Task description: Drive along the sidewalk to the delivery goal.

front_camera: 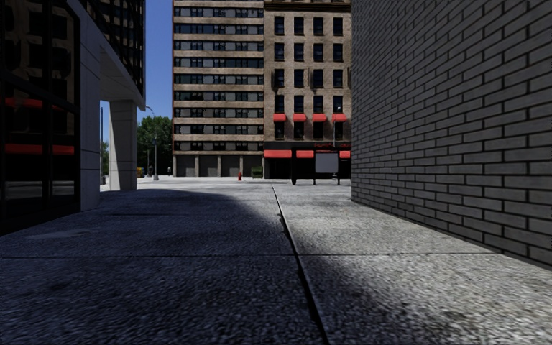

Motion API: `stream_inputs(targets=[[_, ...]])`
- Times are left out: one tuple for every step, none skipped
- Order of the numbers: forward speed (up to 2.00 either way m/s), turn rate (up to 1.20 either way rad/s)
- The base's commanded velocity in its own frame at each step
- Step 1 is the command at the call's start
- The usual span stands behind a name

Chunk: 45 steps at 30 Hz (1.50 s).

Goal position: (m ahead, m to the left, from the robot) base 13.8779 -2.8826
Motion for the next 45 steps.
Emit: stream_inputs(targets=[[2.0, 0.0], [2.0, 0.0], [2.0, 0.0], [2.0, 0.0], [2.0, 0.0], [2.0, 0.0], [2.0, 0.0], [2.0, 0.0], [2.0, 0.0], [2.0, 0.0], [2.0, 0.0], [2.0, 0.0], [2.0, 0.0], [2.0, 0.0], [2.0, 0.0], [2.0, 0.0], [2.0, 0.0], [2.0, 0.0], [2.0, 0.0], [2.0, 0.0], [2.0, 0.0], [2.0, 0.0], [2.0, 0.0], [2.0, 0.0], [2.0, 0.0], [2.0, 0.0], [2.0, 0.0], [2.0, 0.0], [2.0, 0.0], [2.0, 0.0], [2.0, 0.0], [2.0, 0.0], [2.0, 0.0], [2.0, 0.0], [2.0, 0.0], [2.0, 0.0], [2.0, 0.0], [2.0, 0.0], [2.0, 0.0], [2.0, 0.0], [2.0, 0.0], [2.0, 0.0], [2.0, 0.0], [2.0, 0.0], [2.0, 0.0]])
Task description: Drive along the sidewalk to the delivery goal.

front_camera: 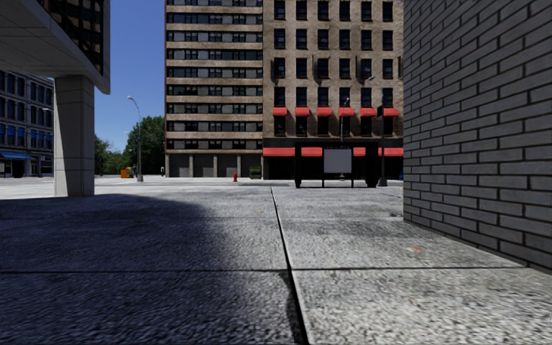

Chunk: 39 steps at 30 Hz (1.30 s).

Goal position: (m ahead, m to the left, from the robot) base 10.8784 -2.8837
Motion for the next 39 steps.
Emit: stream_inputs(targets=[[2.0, 0.0], [2.0, 0.0], [2.0, 0.0], [2.0, 0.0], [2.0, 0.0], [2.0, 0.0], [2.0, 0.0], [2.0, 0.0], [2.0, 0.0], [2.0, 0.0], [2.0, 0.0], [2.0, 0.0], [2.0, 0.0], [2.0, 0.0], [2.0, 0.0], [2.0, 0.0], [2.0, 0.0], [2.0, -0.06], [2.0, -0.09], [2.0, -0.16], [2.0, -0.16], [2.0, -0.2], [2.0, -0.22], [2.0, -0.22], [2.0, -0.23], [2.0, -0.23], [2.0, -0.23], [2.0, -0.23], [2.0, -0.23], [2.0, -0.23], [2.0, -0.23], [2.0, -0.23], [2.0, -0.23], [2.0, -0.23], [2.0, -0.23], [2.0, -0.23], [2.0, -0.23], [2.0, -0.23], [2.0, -0.23]])
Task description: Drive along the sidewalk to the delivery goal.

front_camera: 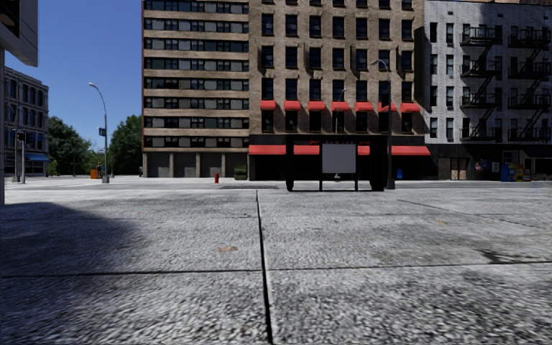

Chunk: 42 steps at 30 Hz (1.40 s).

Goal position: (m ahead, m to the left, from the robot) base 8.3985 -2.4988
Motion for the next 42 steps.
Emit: stream_inputs(targets=[[2.0, -0.23], [2.0, -0.23], [2.0, -0.23], [2.0, -0.23], [2.0, -0.23], [2.0, -0.23], [2.0, -0.23], [2.0, -0.23], [2.0, -0.23], [2.0, -0.23], [2.0, -0.23], [2.0, -0.23], [2.0, -0.23], [2.0, -0.23], [2.0, -0.23], [2.0, -0.23], [2.0, -0.23], [2.0, -0.23], [2.0, -0.23], [2.0, -0.23], [2.0, -0.23], [2.0, -0.23], [2.0, -0.25], [2.0, -0.25], [2.0, -0.3], [2.0, -0.33], [2.0, -0.33], [2.0, -0.33], [2.0, -0.34], [2.0, -0.34], [2.0, -0.34], [2.0, -0.34], [2.0, -0.34], [2.0, -0.34], [2.0, -0.34], [2.0, -0.27], [2.0, -0.27], [2.0, -0.09], [2.0, 0.0], [2.0, 0.0], [2.0, 0.0], [2.0, 0.0]])
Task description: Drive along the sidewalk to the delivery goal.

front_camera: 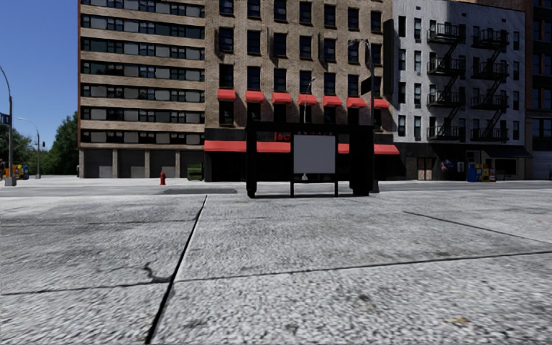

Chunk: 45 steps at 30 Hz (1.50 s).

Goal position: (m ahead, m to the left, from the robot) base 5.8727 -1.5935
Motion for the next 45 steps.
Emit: stream_inputs(targets=[[2.0, 0.0], [2.0, 0.0], [2.0, 0.0], [2.0, 0.0], [2.0, 0.0], [2.0, 0.0], [2.0, 0.0], [2.0, 0.0], [2.0, 0.0], [2.0, 0.0], [2.0, 0.0], [2.0, 0.0], [2.0, 0.0], [2.0, 0.0], [2.0, 0.0], [2.0, 0.0], [2.0, 0.0], [2.0, 0.0], [2.0, 0.0], [2.0, 0.0], [2.0, 0.0], [2.0, 0.0], [2.0, 0.0], [2.0, 0.0], [2.0, 0.0], [2.0, 0.0], [2.0, 0.0], [2.0, 0.0], [2.0, 0.0], [2.0, 0.0], [2.0, 0.0], [2.0, 0.0], [2.0, 0.0], [2.0, 0.0], [2.0, 0.0], [2.0, 0.0], [2.0, 0.0], [2.0, 0.0], [2.0, 0.0], [2.0, 0.0], [2.0, 0.0], [2.0, -0.01], [2.0, -0.09], [2.0, -0.09], [2.0, -0.18]])
